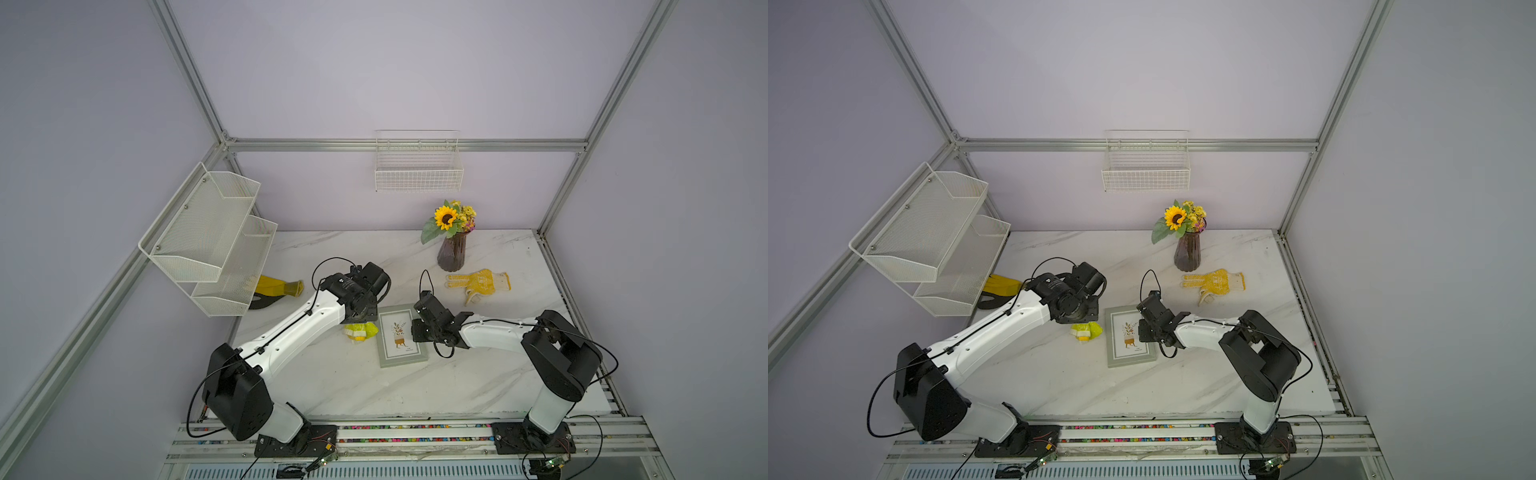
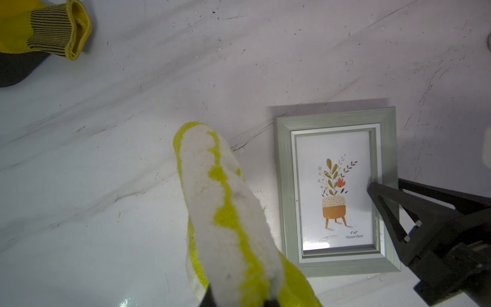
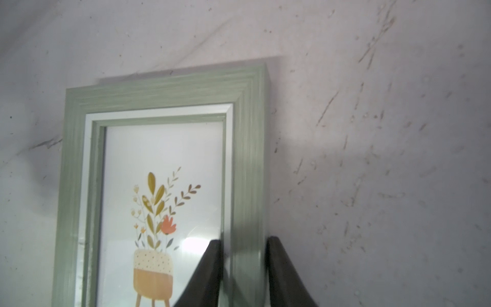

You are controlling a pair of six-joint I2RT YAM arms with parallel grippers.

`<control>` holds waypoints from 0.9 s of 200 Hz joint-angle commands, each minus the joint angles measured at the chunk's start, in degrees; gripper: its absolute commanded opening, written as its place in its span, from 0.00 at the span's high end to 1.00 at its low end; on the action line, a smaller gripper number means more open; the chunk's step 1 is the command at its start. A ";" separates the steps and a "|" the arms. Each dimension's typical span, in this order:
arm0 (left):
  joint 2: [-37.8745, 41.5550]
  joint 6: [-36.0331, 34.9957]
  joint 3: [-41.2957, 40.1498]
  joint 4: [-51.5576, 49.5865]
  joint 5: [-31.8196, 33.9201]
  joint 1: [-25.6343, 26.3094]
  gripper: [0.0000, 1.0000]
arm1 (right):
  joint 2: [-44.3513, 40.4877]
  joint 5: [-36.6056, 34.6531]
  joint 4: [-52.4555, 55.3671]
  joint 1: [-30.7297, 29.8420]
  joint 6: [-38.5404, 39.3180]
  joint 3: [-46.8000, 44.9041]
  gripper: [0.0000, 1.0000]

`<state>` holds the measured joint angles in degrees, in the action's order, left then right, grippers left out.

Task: Wipe the picture frame with a cloth
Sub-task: Wipe the dirt from the picture frame.

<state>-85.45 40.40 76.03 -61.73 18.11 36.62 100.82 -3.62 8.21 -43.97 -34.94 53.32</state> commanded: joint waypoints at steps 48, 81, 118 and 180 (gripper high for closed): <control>-6.63 -6.75 9.11 19.09 -7.99 -2.94 1.00 | 2.58 -0.37 4.41 0.13 -2.80 0.35 0.70; -17.14 -8.13 17.45 23.40 -11.26 -3.83 1.00 | 2.72 -0.42 4.46 0.19 -3.90 0.64 0.70; -29.35 -7.57 25.63 24.21 -23.43 -4.20 1.00 | 2.56 -1.27 4.63 0.19 -4.99 0.80 0.69; -31.28 -4.08 21.12 21.58 -25.00 -4.10 1.00 | 2.94 -1.45 4.63 0.19 -5.47 1.32 0.69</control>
<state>-118.50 34.41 98.15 -38.83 -4.93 32.64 101.71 -4.56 9.10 -43.97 -38.76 54.61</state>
